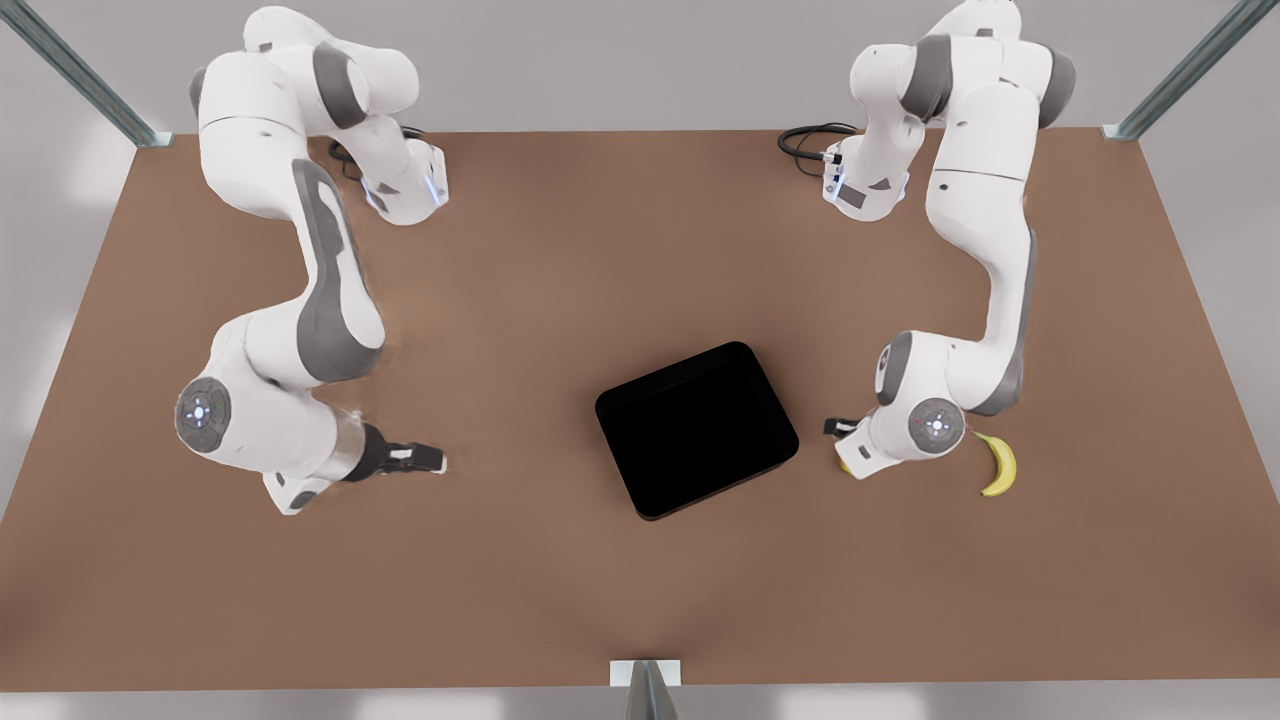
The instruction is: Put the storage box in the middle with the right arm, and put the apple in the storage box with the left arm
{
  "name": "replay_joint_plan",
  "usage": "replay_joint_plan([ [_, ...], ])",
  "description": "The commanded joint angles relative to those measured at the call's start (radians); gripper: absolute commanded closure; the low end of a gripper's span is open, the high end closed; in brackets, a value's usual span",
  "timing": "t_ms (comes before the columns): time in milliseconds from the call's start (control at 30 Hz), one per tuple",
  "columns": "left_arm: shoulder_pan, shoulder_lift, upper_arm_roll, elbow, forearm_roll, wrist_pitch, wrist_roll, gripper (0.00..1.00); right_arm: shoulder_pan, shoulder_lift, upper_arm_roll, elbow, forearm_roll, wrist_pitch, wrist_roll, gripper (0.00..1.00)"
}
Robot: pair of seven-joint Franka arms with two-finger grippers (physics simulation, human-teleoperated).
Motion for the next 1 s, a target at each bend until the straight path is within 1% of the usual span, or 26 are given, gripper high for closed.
replay_joint_plan([
  [0, -0.005, 0.008, 0.0, -0.02, 0.0, 0.172, -0.042, 0.0, -0.133, -0.105, 0.005, -0.004, -0.138, -0.451, 0.017, 0.0],
  [67, -0.018, 0.026, 0.0, -0.025, 0.0, 0.174, -0.039, 0.0, -0.136, -0.341, 0.003, -0.073, -0.273, -0.468, -0.079, 0.0],
  [100, -0.018, 0.034, 0.0, -0.026, 0.0, 0.172, -0.039, 0.0, -0.129, -0.392, 0.002, -0.075, -0.279, -0.508, -0.078, 0.0],
  [133, -0.018, 0.043, 0.0, -0.026, 0.0, 0.174, -0.041, 0.0, -0.113, -0.479, 0.002, -0.082, -0.312, -0.541, -0.078, 0.0],
  [167, -0.018, 0.048, 0.001, -0.025, 0.005, 0.175, -0.038, 0.0, -0.113, -0.544, 0.002, -0.11, -0.313, -0.54, -0.076, 0.0],
  [367, -0.01, 0.063, 0.015, -0.025, 0.008, 0.164, -0.041, 0.0, -0.081, -0.522, 0.002, -0.107, -0.322, -0.543, -0.076, 0.0],
  [567, -0.004, 0.126, 0.015, -0.022, 0.008, 0.247, -0.044, 0.0, -0.078, -0.519, 0.002, -0.108, -0.321, -0.543, -0.078, 0.0],
  [967, 0.002, 0.145, 0.015, -0.02, 0.008, 0.279, -0.036, 0.0, -0.061, -0.507, 0.0, -0.104, -0.322, -0.548, -0.076, 0.0],
])
